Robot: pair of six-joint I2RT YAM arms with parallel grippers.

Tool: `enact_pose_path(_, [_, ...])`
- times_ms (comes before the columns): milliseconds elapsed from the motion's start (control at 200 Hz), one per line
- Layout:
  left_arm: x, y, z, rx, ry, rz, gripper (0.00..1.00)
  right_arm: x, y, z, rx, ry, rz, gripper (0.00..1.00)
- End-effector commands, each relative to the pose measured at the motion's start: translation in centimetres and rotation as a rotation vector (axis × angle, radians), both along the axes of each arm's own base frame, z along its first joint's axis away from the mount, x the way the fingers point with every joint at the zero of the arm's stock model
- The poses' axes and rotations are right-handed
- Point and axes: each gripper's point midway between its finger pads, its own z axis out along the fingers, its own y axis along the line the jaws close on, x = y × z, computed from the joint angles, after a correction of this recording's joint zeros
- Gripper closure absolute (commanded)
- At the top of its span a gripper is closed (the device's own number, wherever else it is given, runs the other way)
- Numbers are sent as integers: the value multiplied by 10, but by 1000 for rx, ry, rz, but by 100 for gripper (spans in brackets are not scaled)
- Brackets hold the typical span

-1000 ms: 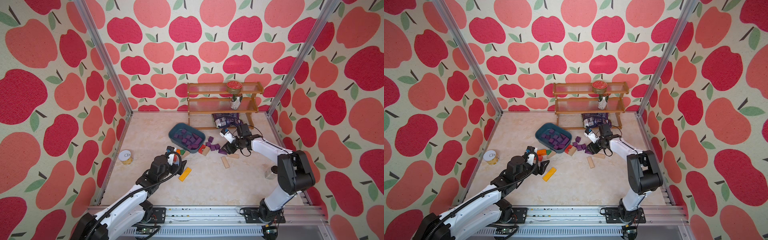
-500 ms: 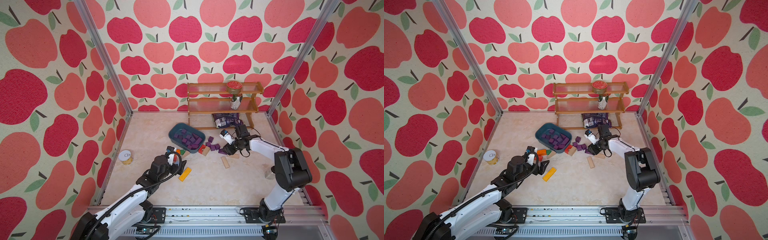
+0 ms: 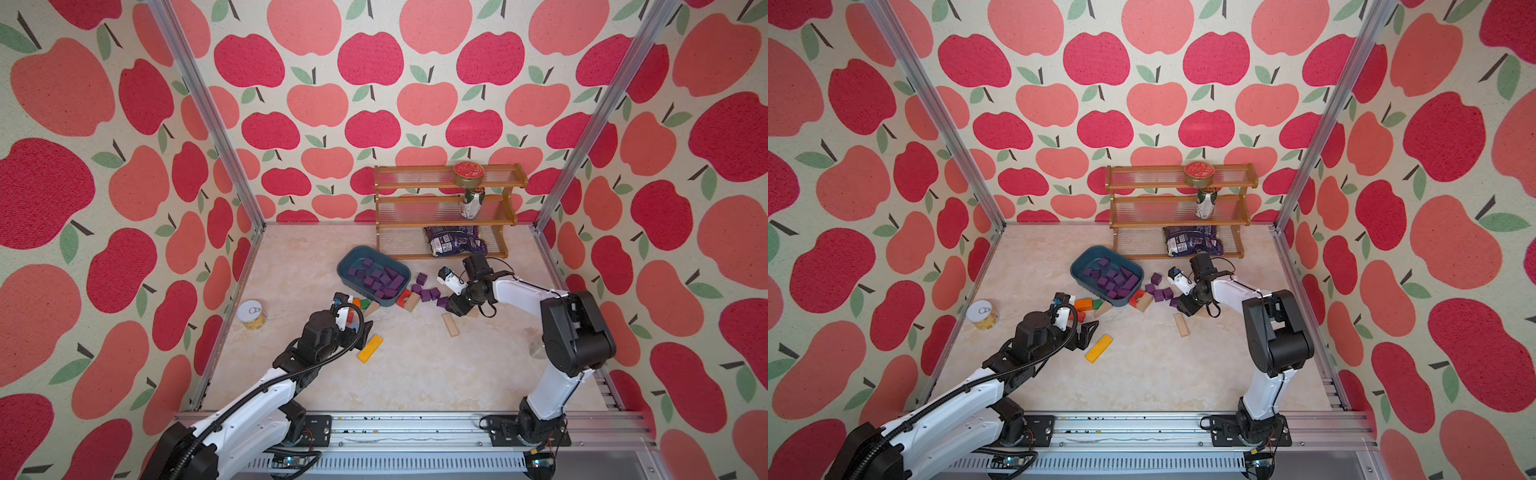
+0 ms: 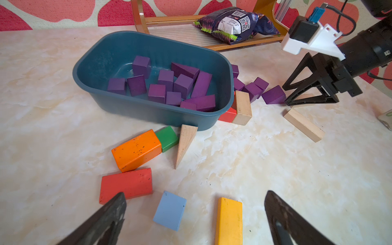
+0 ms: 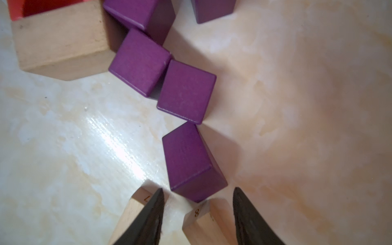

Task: Pick purple bricks into the storage bin
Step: Pick up the building block from the center of the board.

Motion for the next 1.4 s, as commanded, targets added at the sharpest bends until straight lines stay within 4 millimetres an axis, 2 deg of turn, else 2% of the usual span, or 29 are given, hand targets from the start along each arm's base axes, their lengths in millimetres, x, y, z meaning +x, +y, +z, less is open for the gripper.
enact_pose_path(0, [4, 1, 7, 9, -17, 12, 1, 2, 4, -3, -31, 3, 29, 47])
enact_pose_path(650, [4, 2, 7, 18, -19, 19, 1, 16, 14, -8, -68, 15, 58, 49])
enact_pose_path(1271, [5, 5, 8, 21, -22, 32, 1, 15, 12, -20, -117, 38, 33, 64])
enact_pose_path(1391, [4, 5, 8, 19, -23, 33, 1, 18, 10, -23, -142, 36, 15, 73])
